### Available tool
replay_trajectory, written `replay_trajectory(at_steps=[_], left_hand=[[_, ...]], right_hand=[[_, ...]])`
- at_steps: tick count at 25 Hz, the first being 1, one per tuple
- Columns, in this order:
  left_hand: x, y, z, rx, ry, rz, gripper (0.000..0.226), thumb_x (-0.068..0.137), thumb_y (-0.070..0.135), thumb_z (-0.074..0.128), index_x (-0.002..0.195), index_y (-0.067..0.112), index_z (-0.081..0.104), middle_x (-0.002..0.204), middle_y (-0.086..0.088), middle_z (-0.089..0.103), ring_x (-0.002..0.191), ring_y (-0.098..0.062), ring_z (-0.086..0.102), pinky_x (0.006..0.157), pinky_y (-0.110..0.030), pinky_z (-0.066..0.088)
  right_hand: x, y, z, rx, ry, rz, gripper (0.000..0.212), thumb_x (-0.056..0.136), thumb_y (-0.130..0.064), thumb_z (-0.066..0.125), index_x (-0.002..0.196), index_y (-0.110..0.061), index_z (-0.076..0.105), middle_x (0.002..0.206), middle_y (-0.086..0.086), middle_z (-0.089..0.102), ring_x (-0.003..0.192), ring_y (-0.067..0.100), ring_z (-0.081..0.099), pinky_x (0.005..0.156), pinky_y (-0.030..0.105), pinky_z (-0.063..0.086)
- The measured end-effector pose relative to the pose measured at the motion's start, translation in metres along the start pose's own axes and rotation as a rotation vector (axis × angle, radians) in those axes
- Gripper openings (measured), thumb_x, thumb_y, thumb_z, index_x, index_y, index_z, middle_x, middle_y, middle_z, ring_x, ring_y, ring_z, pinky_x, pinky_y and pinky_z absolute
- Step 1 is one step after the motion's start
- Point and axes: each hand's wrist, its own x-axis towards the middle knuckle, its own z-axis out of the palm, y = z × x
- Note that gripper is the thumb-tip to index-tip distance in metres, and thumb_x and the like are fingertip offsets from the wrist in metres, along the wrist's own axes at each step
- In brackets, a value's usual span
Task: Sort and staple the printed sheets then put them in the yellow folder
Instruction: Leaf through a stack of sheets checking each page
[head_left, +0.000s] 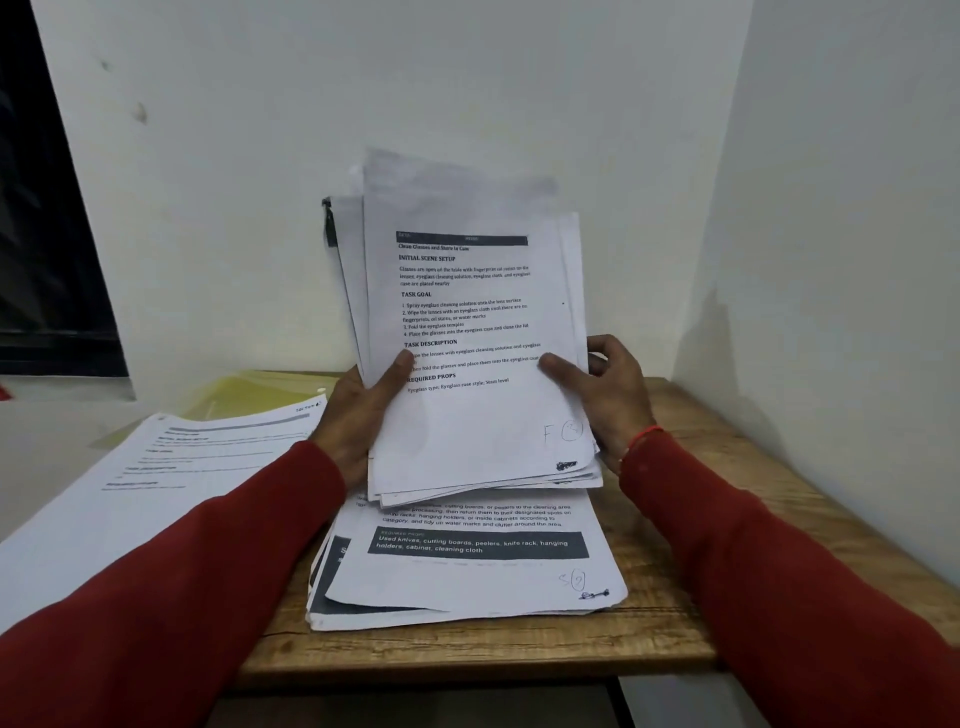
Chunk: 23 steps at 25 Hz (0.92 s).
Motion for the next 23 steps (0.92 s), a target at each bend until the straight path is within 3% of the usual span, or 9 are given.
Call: replay_trajectory(at_steps=[2,7,9,11,14,16,18,21,23], left_hand=[[-0.002,0.001,0.001,0.003,-0.022,-0.006,0.043,0.094,0.033,0.065,0.131,0.012,0.061,0.123,-0.008,0.071,0.113,-0.027,0.068,0.096,-0.047,0.054],[-0.003,0.005,0.002,0.045,0.029,0.066,0.038,0.092,0.029,0.066,0.125,0.01,0.065,0.117,-0.009,0.073,0.108,-0.027,0.07,0.093,-0.044,0.056],[-0.003,0.007,0.002,0.042,0.042,0.09,0.039,0.09,0.029,0.067,0.124,0.011,0.065,0.118,-0.008,0.073,0.107,-0.025,0.07,0.091,-0.042,0.057],[-0.003,0.01,0.0,0.025,0.048,0.112,0.044,0.087,0.031,0.069,0.125,0.011,0.064,0.118,-0.008,0.073,0.108,-0.025,0.07,0.091,-0.041,0.057],[-0.002,0.013,-0.003,-0.007,0.034,0.122,0.048,0.084,0.032,0.071,0.126,0.011,0.065,0.12,-0.009,0.072,0.111,-0.027,0.069,0.094,-0.043,0.056],[-0.001,0.014,-0.005,-0.02,0.016,0.118,0.049,0.084,0.033,0.072,0.127,0.011,0.064,0.122,-0.01,0.071,0.113,-0.029,0.068,0.097,-0.046,0.053],[0.0,0.014,-0.005,-0.025,-0.004,0.112,0.045,0.085,0.031,0.071,0.125,0.011,0.065,0.122,-0.011,0.071,0.113,-0.029,0.067,0.098,-0.045,0.053],[0.0,0.012,-0.004,-0.044,-0.005,0.098,0.043,0.086,0.026,0.069,0.125,0.01,0.064,0.122,-0.011,0.071,0.112,-0.027,0.068,0.092,-0.042,0.057],[0.001,0.01,-0.004,-0.049,0.016,0.067,0.044,0.087,0.025,0.069,0.126,0.008,0.064,0.121,-0.012,0.071,0.109,-0.028,0.069,0.087,-0.043,0.059]], right_hand=[[0.002,0.001,0.0,0.03,0.028,-0.012,0.017,0.086,-0.009,0.072,0.097,0.001,0.064,0.093,0.018,0.072,0.076,0.025,0.067,0.073,0.038,0.057],[0.022,0.009,-0.015,0.042,0.051,-0.066,0.032,0.093,-0.021,0.063,0.087,0.01,0.062,0.084,0.016,0.059,0.077,0.024,0.051,0.07,0.04,0.044],[0.038,0.013,-0.033,0.031,0.237,-0.134,0.029,0.087,-0.027,0.064,0.073,-0.002,0.06,0.075,0.01,0.047,0.073,0.022,0.041,0.066,0.039,0.036],[0.048,0.011,-0.058,-0.135,0.514,-0.187,0.028,0.086,-0.03,0.06,0.067,-0.01,0.058,0.069,0.004,0.044,0.07,0.018,0.042,0.065,0.039,0.04],[0.053,0.007,-0.093,-0.351,0.767,-0.208,0.023,0.092,-0.023,0.054,0.094,-0.01,0.072,0.084,-0.002,0.06,0.083,0.013,0.054,0.079,0.029,0.049],[0.052,0.007,-0.094,-0.408,0.686,-0.213,0.022,0.09,-0.026,0.052,0.078,-0.014,0.067,0.08,-0.003,0.054,0.081,0.013,0.049,0.074,0.023,0.039],[0.046,0.007,-0.075,-0.347,0.488,-0.203,0.03,0.092,-0.022,0.057,0.062,-0.022,0.051,0.065,-0.011,0.044,0.071,0.01,0.041,0.067,0.025,0.033],[0.028,0.006,-0.034,-0.113,0.161,-0.174,0.024,0.096,-0.01,0.058,0.074,-0.018,0.063,0.064,-0.011,0.053,0.06,0.004,0.044,0.056,0.024,0.038],[0.016,0.003,-0.014,0.016,-0.005,-0.126,0.017,0.099,-0.009,0.054,0.093,-0.014,0.069,0.084,0.002,0.067,0.071,0.009,0.059,0.065,0.025,0.051]])
